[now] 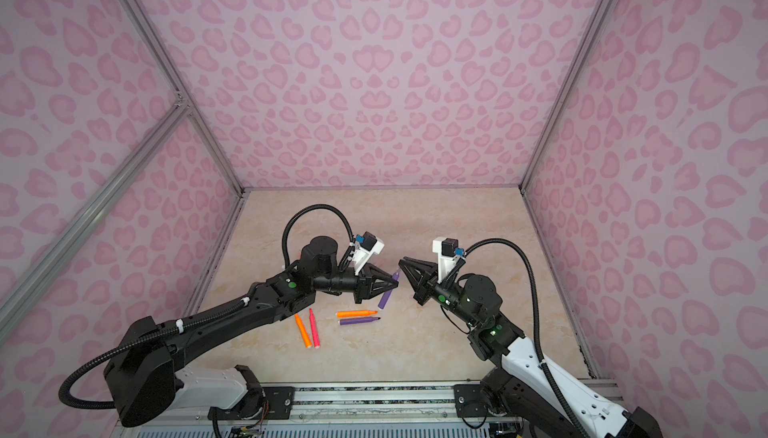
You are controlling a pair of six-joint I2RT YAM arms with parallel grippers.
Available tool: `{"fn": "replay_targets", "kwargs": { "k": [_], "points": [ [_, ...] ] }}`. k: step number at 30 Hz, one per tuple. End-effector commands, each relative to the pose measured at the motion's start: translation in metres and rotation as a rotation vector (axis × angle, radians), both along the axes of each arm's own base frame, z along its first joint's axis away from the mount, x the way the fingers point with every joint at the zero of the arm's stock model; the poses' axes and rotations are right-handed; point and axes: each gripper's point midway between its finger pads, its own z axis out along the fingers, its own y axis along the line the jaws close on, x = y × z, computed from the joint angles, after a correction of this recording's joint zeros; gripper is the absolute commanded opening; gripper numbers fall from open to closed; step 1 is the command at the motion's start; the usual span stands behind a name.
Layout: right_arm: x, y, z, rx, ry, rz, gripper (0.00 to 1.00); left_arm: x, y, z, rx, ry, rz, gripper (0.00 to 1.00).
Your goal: Insert the pens into the pen caps
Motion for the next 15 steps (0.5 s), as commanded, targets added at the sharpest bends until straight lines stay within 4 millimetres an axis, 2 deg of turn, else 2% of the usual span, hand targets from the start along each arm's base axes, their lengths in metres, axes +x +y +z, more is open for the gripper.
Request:
{"fn": "replay_targets", "kwargs": {
  "k": [1, 8, 15],
  "points": [
    [-0.004, 0.005, -0.027, -0.036, 0.104, 0.054, 0.00, 0.015, -0.001, 0.028, -0.064, -0.118, 0.064, 0.04],
    [0.002, 0.014, -0.033, -0.005, 0.176, 0.057, 0.00, 0.014, -0.004, 0.023, -0.009, -0.183, 0.114, 0.04],
    [0.002, 0.023, -0.038, -0.002, 0.213, 0.046, 0.00, 0.028, 0.012, 0.025, 0.015, -0.222, 0.236, 0.04]
  ]
}}
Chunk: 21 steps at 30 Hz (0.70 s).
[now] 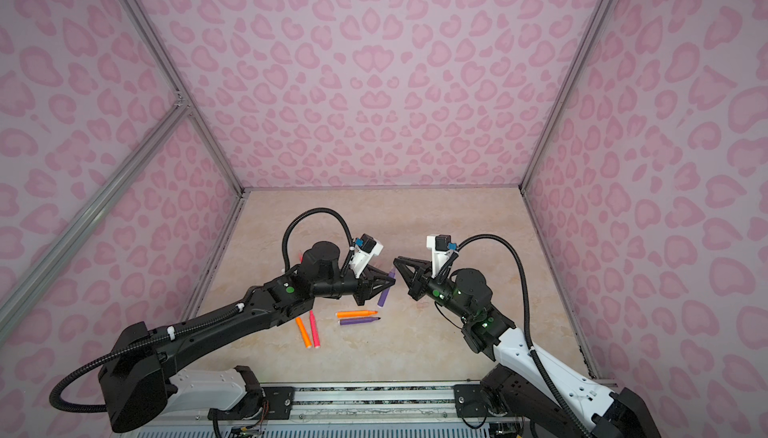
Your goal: Insert the pens into the pen caps
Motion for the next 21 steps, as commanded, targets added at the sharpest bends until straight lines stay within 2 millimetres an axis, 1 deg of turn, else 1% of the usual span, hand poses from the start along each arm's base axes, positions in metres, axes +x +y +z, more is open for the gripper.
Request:
{"fn": "replay_targets", "kwargs": {
  "k": [1, 4, 11, 13, 14, 16, 19, 21],
  "points": [
    [-0.006, 0.005, -0.028, -0.038, 0.102, 0.019, 0.00, 0.021, 0.006, 0.033, -0.073, -0.142, 0.106, 0.04],
    [-0.006, 0.007, -0.031, -0.037, 0.107, 0.015, 0.00, 0.025, 0.011, 0.033, -0.059, -0.155, 0.142, 0.04],
    [-0.011, 0.019, -0.033, -0.081, 0.095, 0.042, 0.01, 0.032, 0.015, 0.031, -0.034, -0.160, 0.188, 0.04],
    [-0.011, 0.019, -0.033, -0.095, 0.092, 0.033, 0.15, 0.034, 0.015, 0.032, -0.031, -0.167, 0.194, 0.04],
    [-0.011, 0.018, -0.031, -0.099, 0.090, 0.024, 0.23, 0.034, 0.015, 0.033, -0.032, -0.170, 0.192, 0.04],
    [-0.007, 0.014, -0.025, -0.097, 0.082, -0.006, 0.36, 0.033, 0.013, 0.032, -0.030, -0.171, 0.184, 0.04],
    [-0.003, 0.005, -0.014, -0.107, 0.069, -0.064, 0.53, 0.032, 0.012, 0.032, -0.023, -0.182, 0.185, 0.04],
    [-0.001, -0.001, -0.005, -0.117, 0.061, -0.094, 0.61, 0.032, 0.013, 0.024, 0.005, -0.167, 0.187, 0.04]
  ]
}}
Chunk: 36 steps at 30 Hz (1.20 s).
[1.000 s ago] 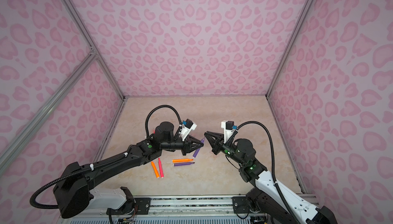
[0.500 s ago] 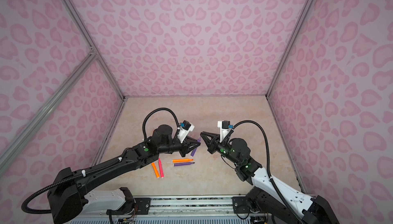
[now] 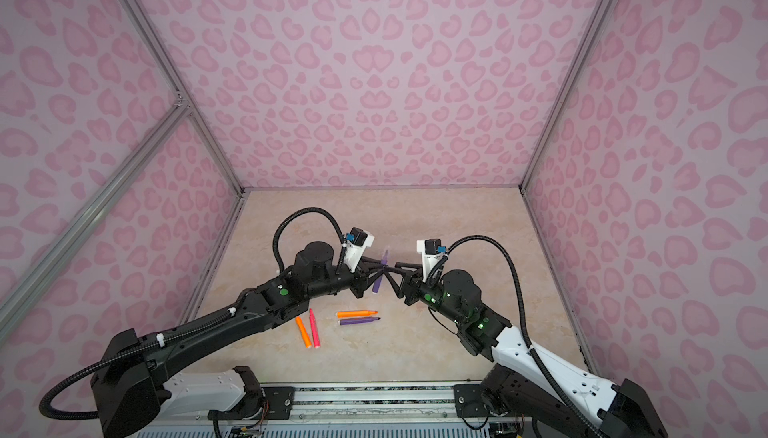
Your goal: Insert the pens into the pen caps
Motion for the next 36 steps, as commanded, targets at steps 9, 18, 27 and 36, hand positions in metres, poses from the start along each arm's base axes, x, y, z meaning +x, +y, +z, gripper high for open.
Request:
{"fn": "replay_targets", "kwargs": {
  "k": [9, 18, 27, 36],
  "points": [
    [0.021, -0.020, 0.039, -0.068, 0.024, -0.167, 0.66, 0.004, -0.003, 0.010, 0.013, -0.081, 0.034, 0.04],
    [0.045, 0.012, 0.022, -0.146, 0.117, -0.125, 0.57, -0.002, -0.003, 0.015, 0.018, -0.115, 0.034, 0.04],
    [0.046, 0.021, 0.012, -0.159, 0.142, -0.099, 0.25, 0.004, -0.003, 0.008, 0.049, -0.115, 0.062, 0.04],
    [0.037, 0.032, 0.000, -0.190, 0.140, -0.075, 0.00, 0.014, 0.006, 0.007, 0.055, -0.110, 0.143, 0.04]
  ]
}}
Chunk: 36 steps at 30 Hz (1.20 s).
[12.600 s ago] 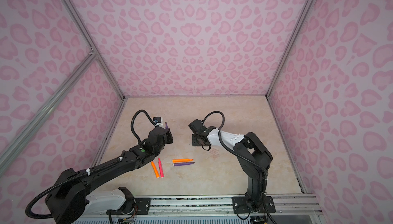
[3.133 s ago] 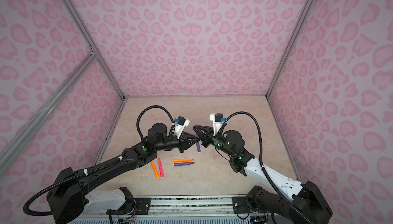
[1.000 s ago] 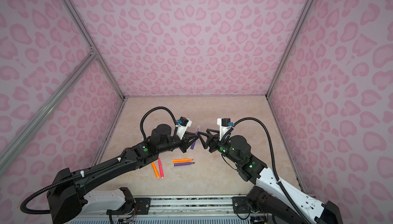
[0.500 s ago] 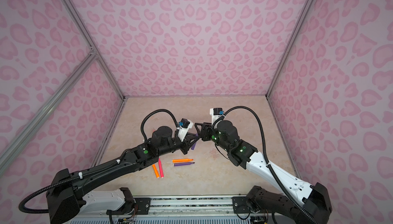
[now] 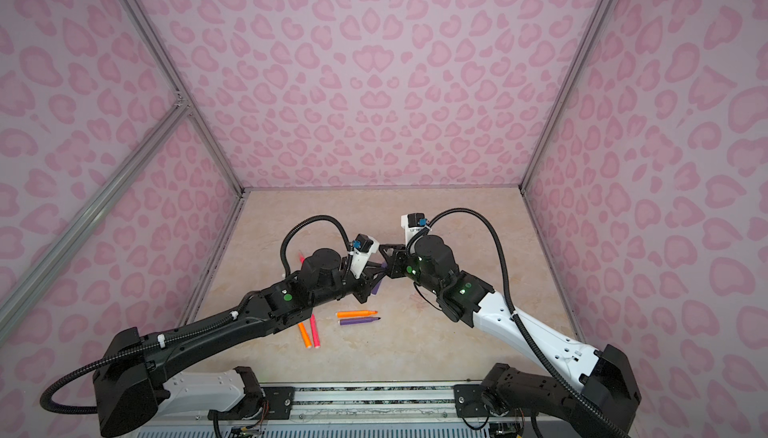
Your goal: Insert the pens into the pen caps
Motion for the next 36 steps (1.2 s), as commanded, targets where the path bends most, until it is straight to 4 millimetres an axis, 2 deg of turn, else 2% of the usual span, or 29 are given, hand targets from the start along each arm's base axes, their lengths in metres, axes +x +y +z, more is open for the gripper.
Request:
{"fn": "replay_targets", "kwargs": {
  "k": [1, 7, 10, 11, 13, 20, 25, 30, 33, 36],
  "points": [
    [-0.008, 0.006, -0.009, -0.017, -0.009, 0.029, 0.00, 0.012, 0.005, 0.017, -0.044, -0.042, 0.072, 0.04],
    [-0.021, 0.022, -0.026, 0.012, -0.007, 0.078, 0.00, 0.019, 0.015, 0.017, -0.081, -0.028, 0.104, 0.04],
    [-0.027, 0.031, -0.034, 0.019, 0.007, 0.106, 0.00, 0.024, 0.025, 0.015, -0.101, 0.000, 0.119, 0.04],
    [-0.030, 0.034, -0.037, 0.022, 0.011, 0.118, 0.00, 0.027, 0.027, 0.021, -0.131, -0.011, 0.127, 0.04],
    [-0.035, 0.041, -0.043, 0.022, 0.019, 0.140, 0.00, 0.030, 0.033, 0.022, -0.145, -0.011, 0.146, 0.04],
    [-0.043, 0.052, -0.057, 0.026, 0.039, 0.183, 0.00, 0.044, 0.059, 0.023, -0.231, 0.024, 0.201, 0.04],
    [-0.056, 0.064, -0.054, 0.103, 0.026, 0.267, 0.00, 0.037, 0.062, 0.032, -0.311, 0.014, 0.142, 0.04],
    [-0.059, 0.064, -0.046, 0.178, 0.014, 0.297, 0.00, 0.030, 0.062, 0.039, -0.336, -0.010, 0.106, 0.04],
    [-0.061, 0.066, -0.044, 0.163, 0.010, 0.315, 0.00, 0.032, 0.065, 0.039, -0.332, -0.014, 0.128, 0.04],
    [-0.056, 0.064, -0.054, 0.041, 0.022, 0.241, 0.00, 0.041, 0.077, 0.036, -0.299, -0.025, 0.210, 0.04]
  ]
}}
